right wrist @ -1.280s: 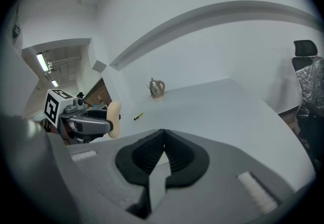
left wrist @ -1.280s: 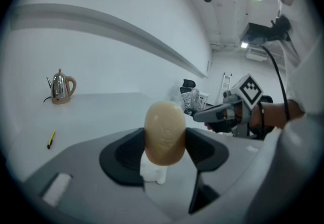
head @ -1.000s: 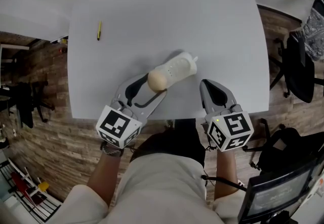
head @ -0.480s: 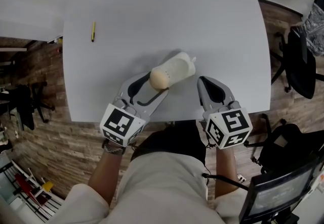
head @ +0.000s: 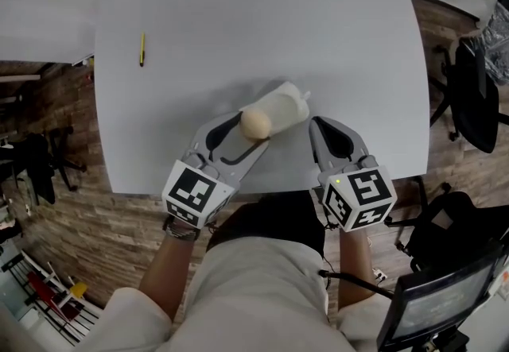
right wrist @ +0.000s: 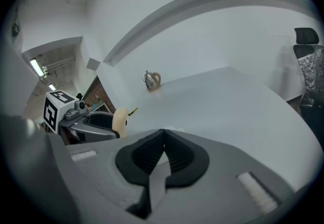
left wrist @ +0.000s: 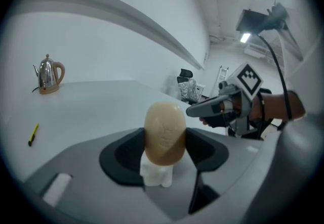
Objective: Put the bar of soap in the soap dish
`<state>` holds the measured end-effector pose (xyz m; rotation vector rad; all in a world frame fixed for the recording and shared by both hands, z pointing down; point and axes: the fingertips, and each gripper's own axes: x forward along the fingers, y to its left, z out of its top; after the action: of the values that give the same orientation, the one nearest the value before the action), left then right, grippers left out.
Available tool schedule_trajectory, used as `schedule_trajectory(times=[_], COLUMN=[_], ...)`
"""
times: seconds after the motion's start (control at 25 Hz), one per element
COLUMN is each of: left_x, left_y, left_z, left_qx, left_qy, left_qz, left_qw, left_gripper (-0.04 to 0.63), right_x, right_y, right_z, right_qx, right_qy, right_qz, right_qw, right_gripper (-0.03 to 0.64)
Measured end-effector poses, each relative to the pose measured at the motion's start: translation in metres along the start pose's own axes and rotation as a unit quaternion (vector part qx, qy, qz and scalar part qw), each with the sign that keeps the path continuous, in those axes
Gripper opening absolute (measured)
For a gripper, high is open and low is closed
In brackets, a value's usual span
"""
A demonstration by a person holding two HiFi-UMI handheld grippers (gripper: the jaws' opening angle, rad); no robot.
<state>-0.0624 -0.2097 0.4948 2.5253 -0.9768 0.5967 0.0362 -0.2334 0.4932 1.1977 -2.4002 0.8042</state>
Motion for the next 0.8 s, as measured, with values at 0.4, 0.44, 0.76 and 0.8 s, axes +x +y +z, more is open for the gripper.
schedule_trajectory(times=[0.4, 0.44, 0.76, 0.8], left_x=[0.009, 0.01, 0.02, 0.021], left_y=[-0.005, -0.006, -0.009, -0.009], left_z=[-0.002, -0.002, -0.007, -0.006], left_qx=[0.012, 0.014, 0.025, 0.024], left_qy=[0.012, 0.015, 0.03, 0.031], left_qz=[-0.021, -0.022, -0.03, -0.031], left_qw=[0.9996, 0.9995, 0.9988, 0.9987], left_gripper=[0.272, 0.272, 0.272, 0.272], right_x=[0.003, 0.003, 0.002, 0.002], right_y=[-0.002, -0.003, -0.011, -0.012], right_z=[-0.005, -0.005, -0.011, -0.011], right_qx=[0.003, 0.004, 0.011, 0.012], right_qy=[0.008, 0.009, 0.012, 0.013], right_qz=[-0.001, -0.002, -0.007, -0.009], right_qw=[1.0, 1.0, 1.0, 1.0], right_gripper=[0.002, 0.002, 0.002, 0.002])
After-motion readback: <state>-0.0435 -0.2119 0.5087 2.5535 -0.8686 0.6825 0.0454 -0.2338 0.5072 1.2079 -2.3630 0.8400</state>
